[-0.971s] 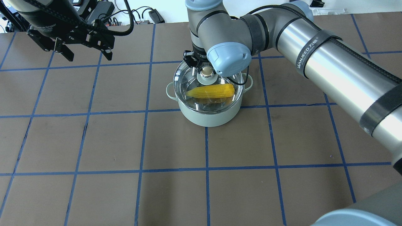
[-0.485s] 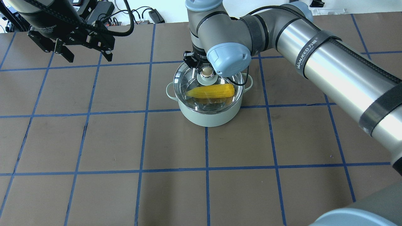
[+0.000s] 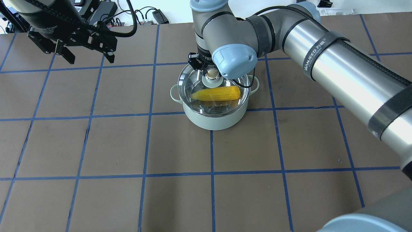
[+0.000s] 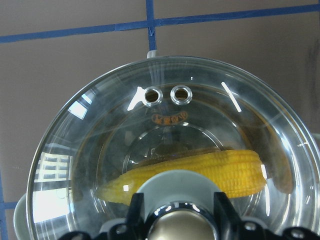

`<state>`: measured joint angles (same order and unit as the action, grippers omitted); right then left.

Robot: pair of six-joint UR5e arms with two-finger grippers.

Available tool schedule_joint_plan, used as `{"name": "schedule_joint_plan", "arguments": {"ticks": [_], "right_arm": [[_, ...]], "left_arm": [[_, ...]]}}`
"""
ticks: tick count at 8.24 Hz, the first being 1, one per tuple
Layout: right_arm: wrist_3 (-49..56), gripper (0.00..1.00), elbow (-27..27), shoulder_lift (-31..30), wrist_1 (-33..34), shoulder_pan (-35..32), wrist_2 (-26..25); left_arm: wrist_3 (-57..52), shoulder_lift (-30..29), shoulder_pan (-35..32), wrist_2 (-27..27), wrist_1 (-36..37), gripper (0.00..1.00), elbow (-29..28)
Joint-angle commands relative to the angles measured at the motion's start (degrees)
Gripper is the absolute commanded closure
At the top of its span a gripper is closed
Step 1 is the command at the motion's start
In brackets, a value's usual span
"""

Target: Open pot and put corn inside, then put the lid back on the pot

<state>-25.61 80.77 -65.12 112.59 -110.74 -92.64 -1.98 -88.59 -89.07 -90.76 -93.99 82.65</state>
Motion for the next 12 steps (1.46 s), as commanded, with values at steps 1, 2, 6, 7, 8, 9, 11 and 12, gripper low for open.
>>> {"name": "schedule_joint_plan", "arguments": {"ticks": [1, 2, 6, 7, 8, 9, 11, 12], "right_arm": [[0.38, 0.87, 0.00, 0.26, 0.00, 0.00, 0.00], [0.47, 0.87, 0.00, 0.35, 0.00, 0.09, -0.09], [0.47, 0.87, 0.00, 0.35, 0.00, 0.00, -0.09], [0.47, 0.87, 0.79, 0.35, 0.00, 0.09, -0.09], [0.39, 0.87, 0.88, 0.35, 0.00, 0.09, -0.09], [0.39, 0.87, 0.88, 0.26, 0.00, 0.09, -0.09], [0.39, 0.87, 0.88, 0.26, 0.00, 0.09, -0.09], [0.39, 0.87, 0.88, 0.26, 0.00, 0.09, -0.09]], "left_arm": [[0.05, 0.00, -0.05, -0.03, -0.05, 0.00, 0.06], [0.22, 0.00, -0.05, -0.03, -0.05, 0.00, 0.06], [0.23, 0.00, -0.05, -0.03, -0.05, 0.00, -0.03], [0.23, 0.00, -0.05, -0.03, -0.05, 0.00, -0.03], [0.23, 0.00, -0.05, -0.03, -0.05, 0.00, -0.03], [0.23, 0.09, -0.05, -0.03, -0.05, 0.00, -0.03], [0.23, 0.35, -0.05, -0.03, -0.05, 0.00, -0.03], [0.23, 0.35, -0.05, -0.03, -0.05, 0.00, -0.12]]}}
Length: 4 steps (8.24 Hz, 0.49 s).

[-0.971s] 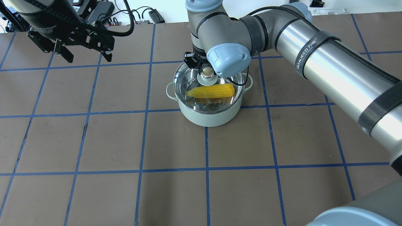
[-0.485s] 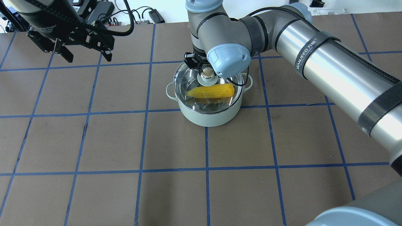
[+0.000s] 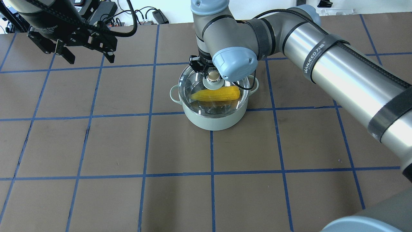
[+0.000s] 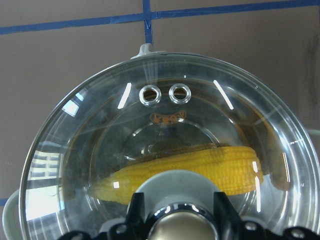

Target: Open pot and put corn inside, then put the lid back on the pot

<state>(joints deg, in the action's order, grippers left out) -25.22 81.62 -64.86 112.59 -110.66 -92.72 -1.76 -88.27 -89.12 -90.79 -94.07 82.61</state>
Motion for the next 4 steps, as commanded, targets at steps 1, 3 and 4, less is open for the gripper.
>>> {"name": "schedule_joint_plan", "arguments": {"ticks": [1, 3, 4], "right_arm": [[-0.09, 0.87, 0.03, -0.01, 0.00, 0.00, 0.00], [-0.01, 0.86, 0.03, -0.01, 0.00, 0.00, 0.00], [0.00, 0.86, 0.03, -0.01, 0.00, 0.00, 0.00]], "left_arm": [[0.00, 0.11, -0.09, 0.00, 0.03, 0.00, 0.00], [0.00, -0.24, -0.09, 0.00, 0.03, 0.00, 0.00], [0.00, -0.32, -0.09, 0.00, 0.03, 0.00, 0.00]]}}
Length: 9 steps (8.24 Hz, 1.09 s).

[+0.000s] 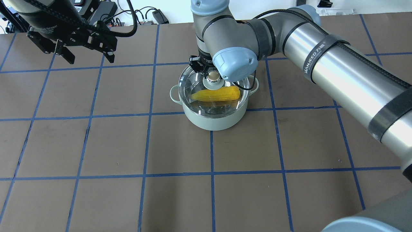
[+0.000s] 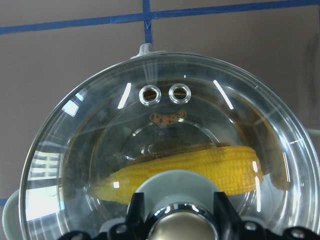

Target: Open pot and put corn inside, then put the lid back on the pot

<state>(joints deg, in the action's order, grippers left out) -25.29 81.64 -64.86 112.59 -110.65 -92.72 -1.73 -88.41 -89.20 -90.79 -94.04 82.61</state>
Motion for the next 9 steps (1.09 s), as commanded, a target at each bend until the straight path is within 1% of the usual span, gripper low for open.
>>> {"name": "schedule_joint_plan", "arguments": {"ticks": [1, 4, 9], "right_arm": [[-0.02, 0.85, 0.01, 0.09, 0.00, 0.00, 0.00], [-0.02, 0.84, 0.01, 0.09, 0.00, 0.00, 0.00], [-0.02, 0.80, 0.01, 0.18, 0.00, 0.00, 0.00]], "left_arm": [[-0.03, -0.36, -0.01, 0.00, -0.09, 0.00, 0.10], [-0.03, -0.36, -0.01, 0.00, 0.00, 0.00, 0.01], [-0.55, -0.53, -0.01, -0.09, -0.08, 0.00, -0.08]]}}
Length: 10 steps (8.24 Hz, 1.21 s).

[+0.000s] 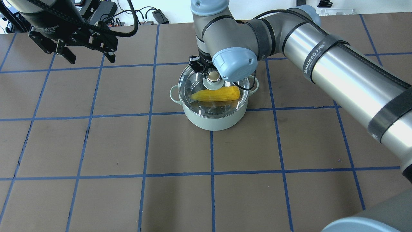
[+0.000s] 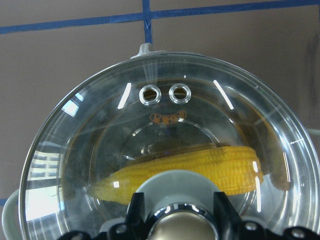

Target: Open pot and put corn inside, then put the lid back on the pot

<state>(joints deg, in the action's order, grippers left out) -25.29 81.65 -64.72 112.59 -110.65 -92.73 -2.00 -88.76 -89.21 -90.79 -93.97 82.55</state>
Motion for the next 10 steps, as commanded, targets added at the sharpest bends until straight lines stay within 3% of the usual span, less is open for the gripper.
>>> {"name": "schedule_joint_plan", "arguments": {"ticks": [1, 10], "right_arm": [[-0.11, 0.80, 0.00, -0.05, 0.08, 0.00, 0.00], [-1.08, 0.81, -0.70, -0.50, -0.62, 0.00, 0.09]], "left_arm": [[-0.11, -0.01, -0.09, -0.09, -0.16, 0.00, -0.02], [0.42, -0.63, -0.09, 0.88, 0.36, 0.00, -0.02]]}}
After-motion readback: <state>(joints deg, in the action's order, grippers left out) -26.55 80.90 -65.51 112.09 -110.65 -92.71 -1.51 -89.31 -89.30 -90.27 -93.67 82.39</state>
